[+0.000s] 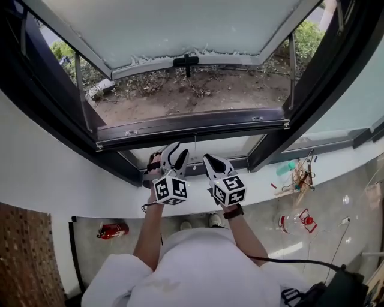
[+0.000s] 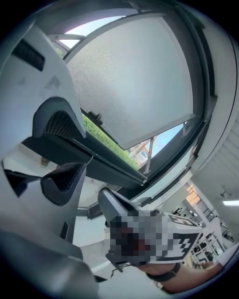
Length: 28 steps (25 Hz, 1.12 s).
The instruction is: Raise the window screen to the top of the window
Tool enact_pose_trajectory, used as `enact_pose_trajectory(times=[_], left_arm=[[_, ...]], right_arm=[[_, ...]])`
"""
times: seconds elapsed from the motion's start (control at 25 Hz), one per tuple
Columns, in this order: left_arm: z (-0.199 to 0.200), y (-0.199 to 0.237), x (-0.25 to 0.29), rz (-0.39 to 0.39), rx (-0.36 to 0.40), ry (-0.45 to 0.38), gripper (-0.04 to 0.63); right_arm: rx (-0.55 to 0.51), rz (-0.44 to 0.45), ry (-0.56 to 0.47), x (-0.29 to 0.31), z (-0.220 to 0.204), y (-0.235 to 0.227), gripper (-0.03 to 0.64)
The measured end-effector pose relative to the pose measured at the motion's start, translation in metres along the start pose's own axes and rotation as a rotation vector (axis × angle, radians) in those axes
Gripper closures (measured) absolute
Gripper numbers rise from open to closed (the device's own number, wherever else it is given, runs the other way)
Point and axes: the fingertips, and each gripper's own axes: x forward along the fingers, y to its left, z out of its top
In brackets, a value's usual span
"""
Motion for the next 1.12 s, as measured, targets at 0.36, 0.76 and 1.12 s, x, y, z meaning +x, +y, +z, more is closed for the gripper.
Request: enact_pose_trajectory(times=[0.36,0.76,1.12], left_arm=[[-0.024,0.000,0.038,-0.061,0.097,0.136,0.399],[-0.028,-0.002,0.044,-0.021,0.212,0.193,0.400],[-0.030,-0.005,0.042,-0.133,0.226,0.237,0.400]], right_arm=[[-0.007,-0.081,0.128,0.026,-0.049,-0.026,0.492],[0.077,0.069,0.118,0.066,-0.079,-0.022,0.492],[0.076,0.045,0.089,0.102,-0.076,-0.031,0.492]])
